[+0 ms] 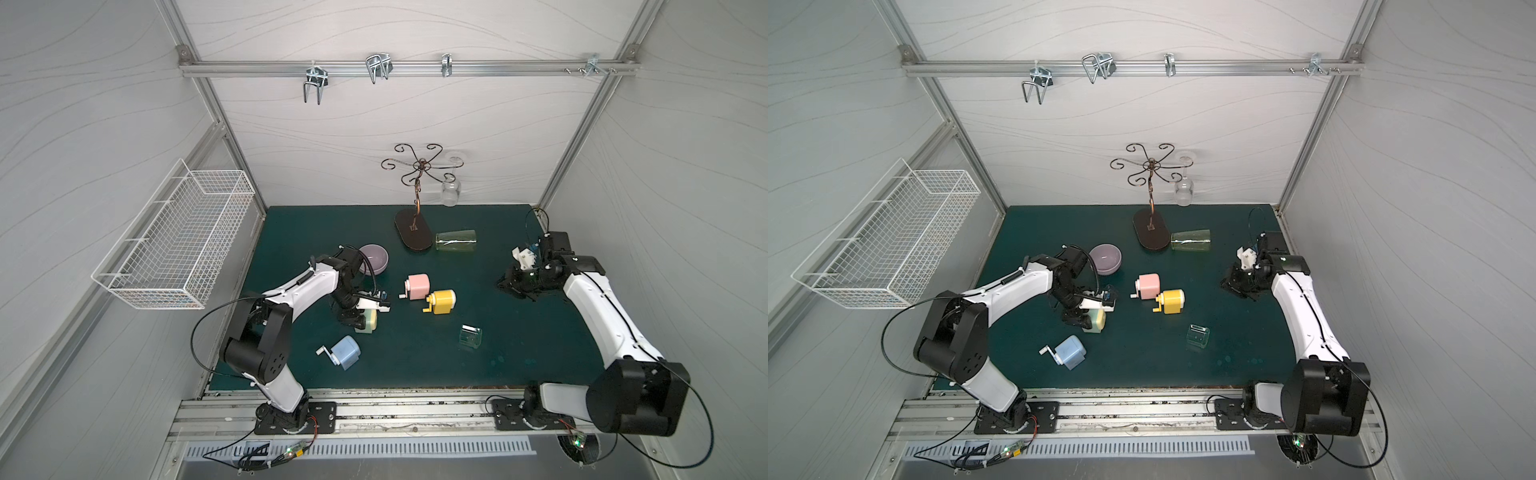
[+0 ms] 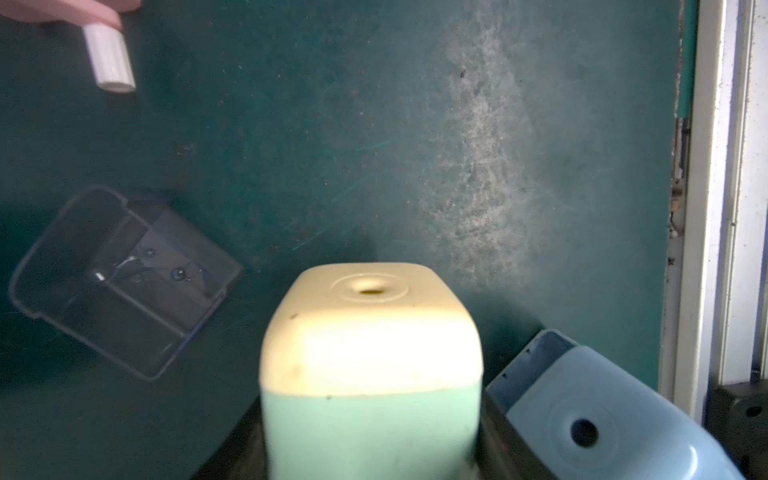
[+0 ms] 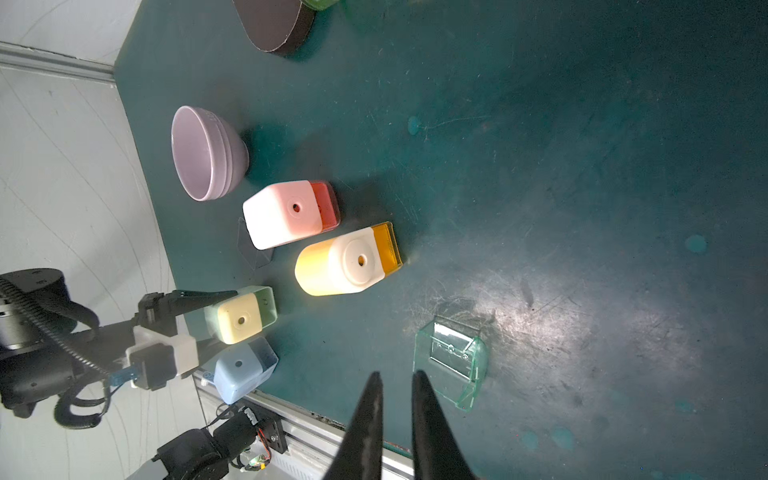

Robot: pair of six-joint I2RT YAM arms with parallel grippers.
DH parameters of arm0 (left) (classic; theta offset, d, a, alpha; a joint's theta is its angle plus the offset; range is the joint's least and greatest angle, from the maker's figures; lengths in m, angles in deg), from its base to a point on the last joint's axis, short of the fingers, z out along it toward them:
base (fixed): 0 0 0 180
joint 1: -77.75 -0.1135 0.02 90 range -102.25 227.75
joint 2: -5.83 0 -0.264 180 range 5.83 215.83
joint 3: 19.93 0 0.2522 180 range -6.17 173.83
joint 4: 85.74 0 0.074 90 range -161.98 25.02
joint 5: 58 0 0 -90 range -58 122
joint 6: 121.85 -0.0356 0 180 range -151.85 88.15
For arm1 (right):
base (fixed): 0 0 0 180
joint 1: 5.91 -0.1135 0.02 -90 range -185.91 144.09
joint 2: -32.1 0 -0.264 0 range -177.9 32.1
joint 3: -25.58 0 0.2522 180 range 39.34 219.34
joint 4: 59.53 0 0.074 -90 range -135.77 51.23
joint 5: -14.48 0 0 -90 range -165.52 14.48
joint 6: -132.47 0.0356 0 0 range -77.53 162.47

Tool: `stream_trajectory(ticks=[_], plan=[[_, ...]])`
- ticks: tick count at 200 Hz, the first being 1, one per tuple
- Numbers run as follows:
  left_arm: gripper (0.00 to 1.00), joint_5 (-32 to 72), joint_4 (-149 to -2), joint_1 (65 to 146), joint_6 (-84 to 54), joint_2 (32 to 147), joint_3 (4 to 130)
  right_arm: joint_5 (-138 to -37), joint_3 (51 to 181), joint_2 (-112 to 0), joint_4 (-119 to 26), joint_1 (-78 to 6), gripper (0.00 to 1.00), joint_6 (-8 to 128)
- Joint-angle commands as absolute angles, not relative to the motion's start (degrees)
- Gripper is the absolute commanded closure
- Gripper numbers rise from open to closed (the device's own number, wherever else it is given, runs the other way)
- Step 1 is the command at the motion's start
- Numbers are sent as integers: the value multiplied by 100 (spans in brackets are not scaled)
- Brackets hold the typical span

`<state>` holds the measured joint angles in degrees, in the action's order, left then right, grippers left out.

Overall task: Put the tray back into the pencil sharpener
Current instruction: Pick up the pencil sharpener from the center of the board, then pick up the container from the center of the board.

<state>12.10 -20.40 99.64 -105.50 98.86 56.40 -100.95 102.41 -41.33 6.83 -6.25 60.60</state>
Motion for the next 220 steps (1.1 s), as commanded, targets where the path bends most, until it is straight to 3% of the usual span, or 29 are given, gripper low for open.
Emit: stream_trajectory(ticks=[1, 69, 102, 168, 220], plan=[[60, 1179, -1832, 10122, -10779, 9405, 6004, -10012, 10090, -4067, 954, -591, 81, 6031], [65, 939, -2640, 11375, -8902, 9088, 6104, -9618, 9407, -4205, 1227, -624, 71, 6047], [65, 1111, -3590, 11965, -8036, 9173, 5817, -9358, 9315, -4373, 1189, -1364, 64, 6344], [65, 1139, -3860, 12161, -7687, 9542, 5843, -9113, 8722, -4823, 506, -2080, 65, 7142], [65, 1048, -3673, 12265, -7930, 9777, 5878, -8953, 8579, -5336, 134, -2300, 77, 7123]])
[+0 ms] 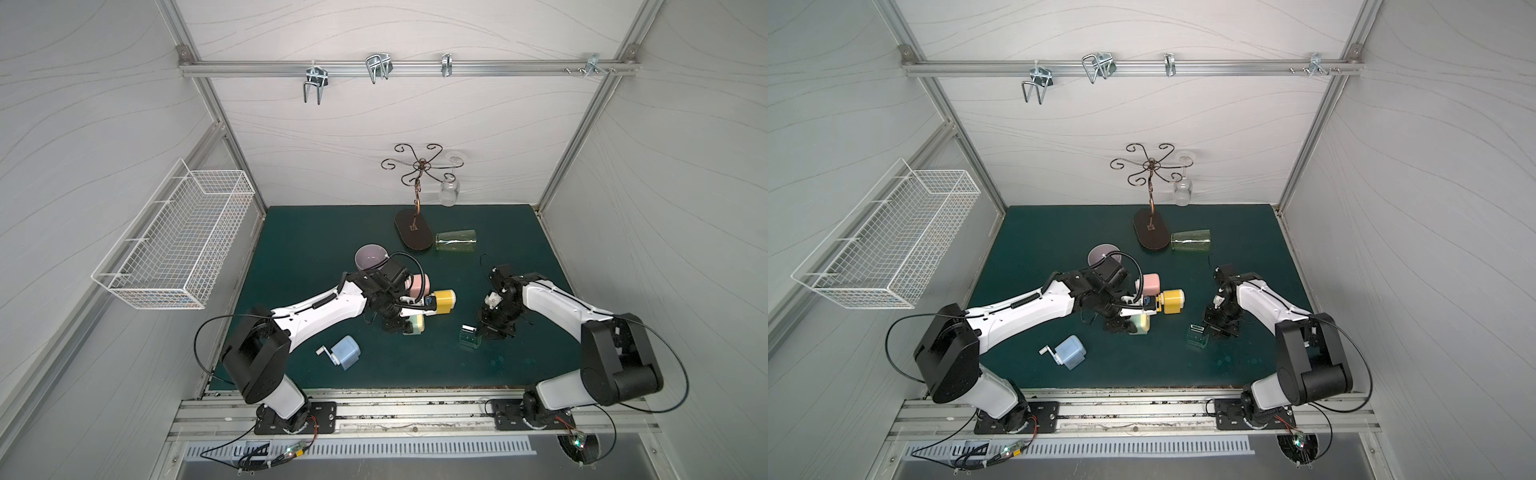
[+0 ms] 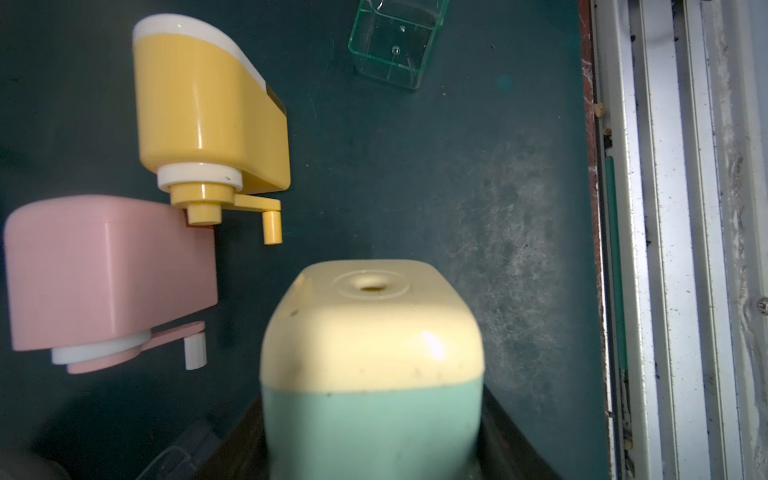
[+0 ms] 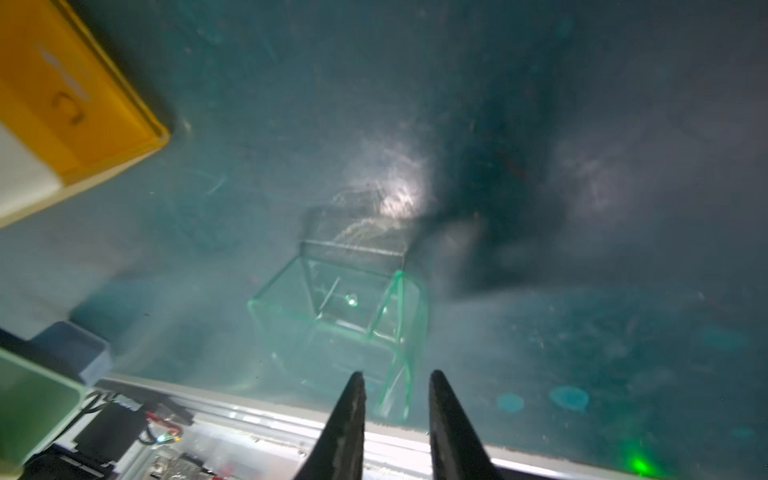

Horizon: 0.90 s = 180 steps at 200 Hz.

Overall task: Put the tray back into the pencil sharpener
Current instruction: Pick up the container from the center of the board.

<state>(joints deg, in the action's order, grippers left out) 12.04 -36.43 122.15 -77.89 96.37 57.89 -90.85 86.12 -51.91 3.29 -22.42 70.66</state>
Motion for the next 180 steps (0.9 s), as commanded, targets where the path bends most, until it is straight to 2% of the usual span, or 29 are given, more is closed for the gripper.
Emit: stream_trajectory(ticks=[1, 23, 50, 116, 180], plan=[[65, 1048, -3664, 12265, -7935, 9781, 5878, -8947, 8581, -5343, 134, -2303, 78, 7118], [64, 1082, -3642, 12309, -7994, 9855, 5881, -8916, 8575, -5378, 135, -2328, 86, 7095], [64, 1099, -3787, 12374, -8037, 9940, 5832, -8889, 8584, -5360, 178, -2366, 91, 7086], [64, 1297, -3810, 12647, -8354, 10347, 5991, -8720, 8934, -5406, 644, -2740, 94, 6804], [64, 1281, -3950, 12738, -8285, 10374, 5913, -8653, 9444, -5831, 846, -3566, 93, 6890]])
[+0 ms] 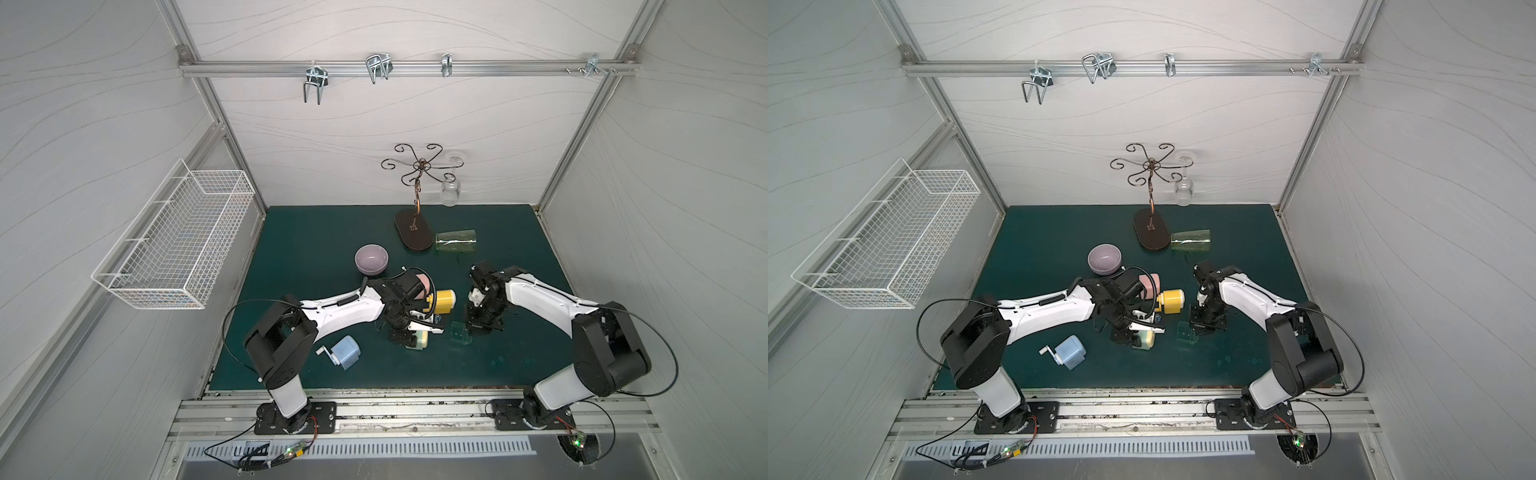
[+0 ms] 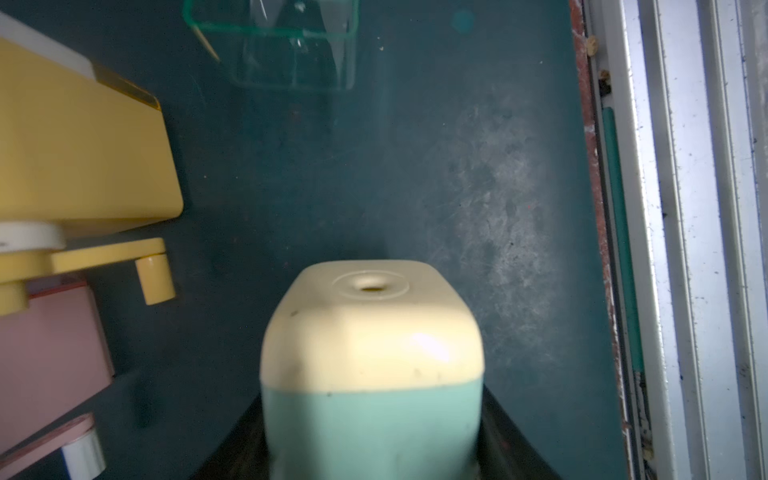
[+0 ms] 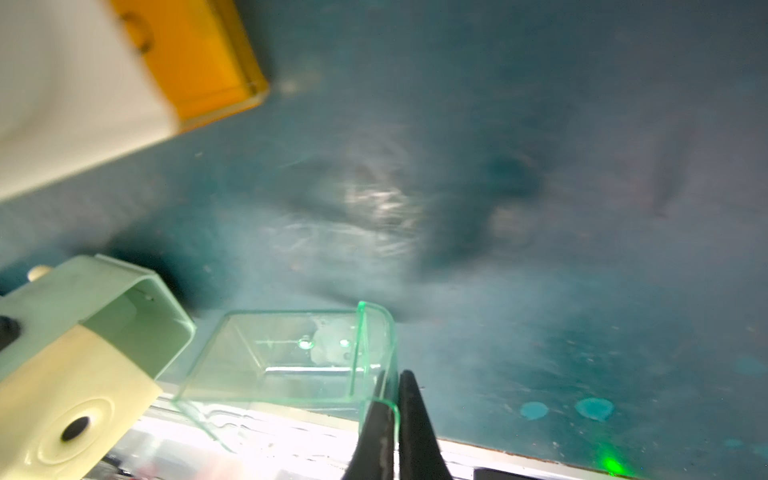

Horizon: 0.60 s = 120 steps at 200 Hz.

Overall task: Put the tray back into the pencil sharpener
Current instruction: Pick up the container from the center of the board.

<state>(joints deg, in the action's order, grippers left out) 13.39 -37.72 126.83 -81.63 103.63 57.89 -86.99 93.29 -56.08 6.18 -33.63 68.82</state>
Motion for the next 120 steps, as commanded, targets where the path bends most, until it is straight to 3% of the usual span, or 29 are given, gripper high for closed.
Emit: stream_trajectory(ticks=[1, 58, 120], plan=[[64, 1283, -3952, 12743, -8284, 10378, 5914, -8656, 9444, -5841, 835, -3577, 93, 6896], [64, 1640, -4256, 12938, -7946, 10484, 5949, -8903, 9363, -5935, 546, -3882, 92, 7150], [63, 1725, -4454, 13155, -7754, 10733, 6015, -9098, 9216, -5880, 329, -3896, 78, 7180]])
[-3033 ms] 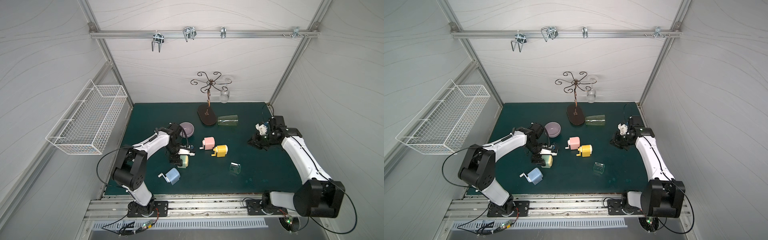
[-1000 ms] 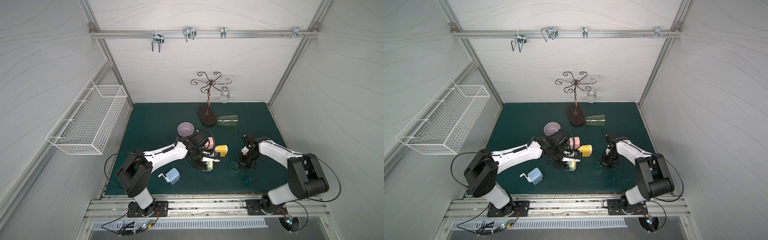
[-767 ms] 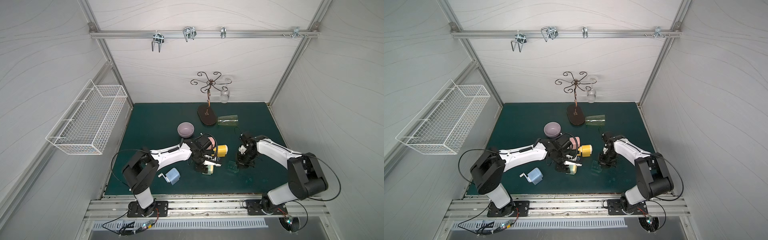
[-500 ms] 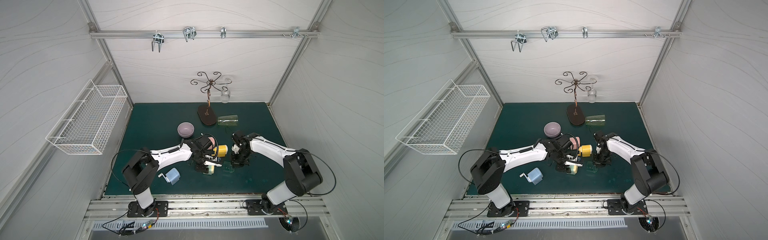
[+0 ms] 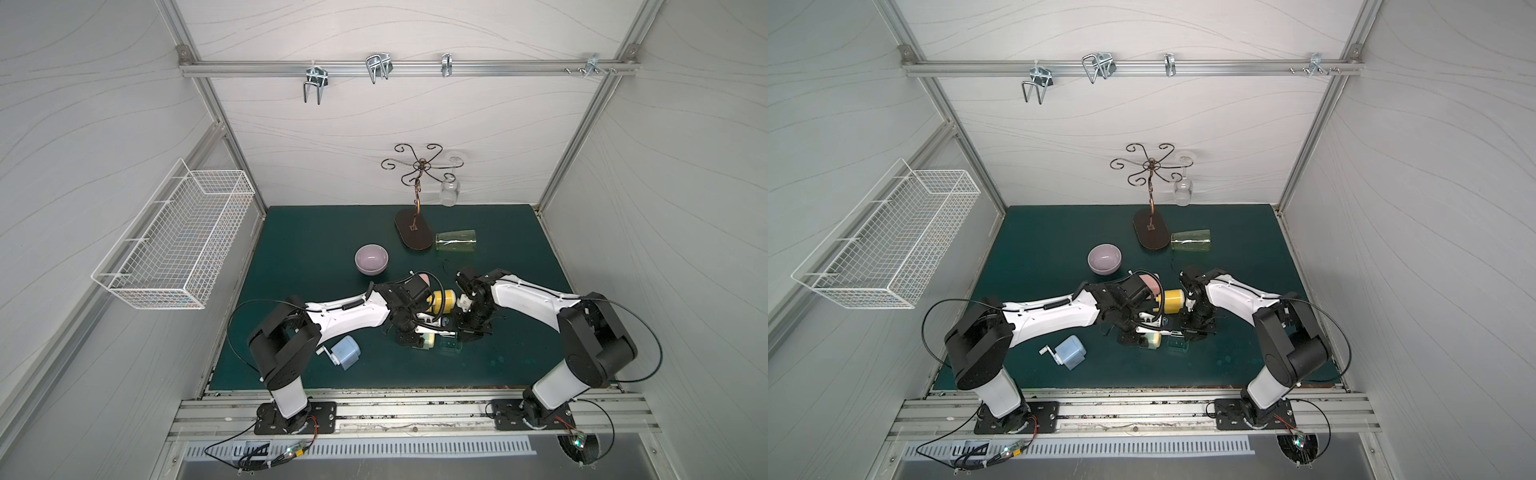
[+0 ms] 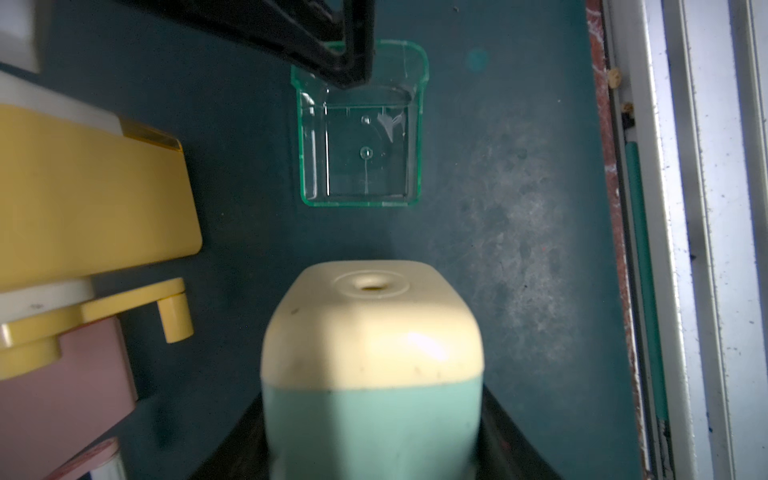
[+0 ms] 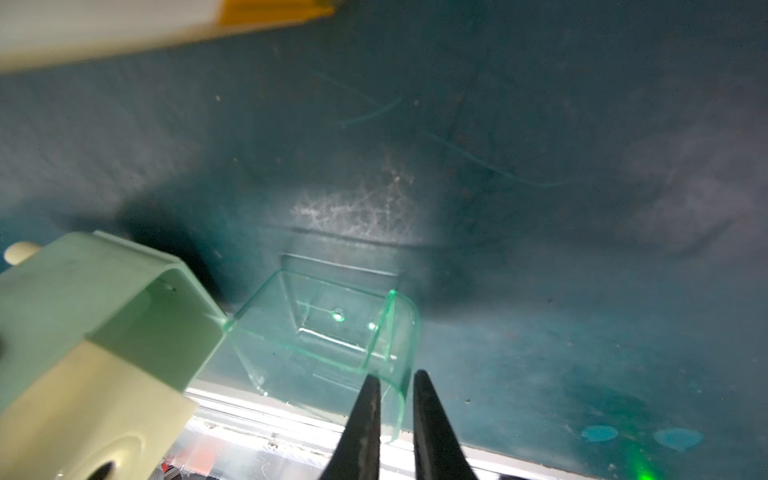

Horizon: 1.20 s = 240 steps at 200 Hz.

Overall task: Put the tray back into the pencil sharpener
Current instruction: Close the container of the pencil sharpener.

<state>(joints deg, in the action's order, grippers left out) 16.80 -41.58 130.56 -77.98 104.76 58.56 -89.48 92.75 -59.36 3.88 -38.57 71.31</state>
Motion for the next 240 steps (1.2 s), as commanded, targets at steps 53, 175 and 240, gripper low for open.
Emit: stream_trajectory(ticks=[53, 175, 240], plan=[[63, 1679, -4320, 13184, -7698, 10728, 6011, -9256, 8997, -4746, 426, -3518, 68, 7477], [64, 2169, -4255, 13434, -7619, 11025, 6209, -10529, 7759, -5311, -1283, -2717, 87, 8121], [64, 2147, -4372, 13446, -7291, 11185, 6313, -10556, 7894, -5613, -1514, -2758, 85, 8108]])
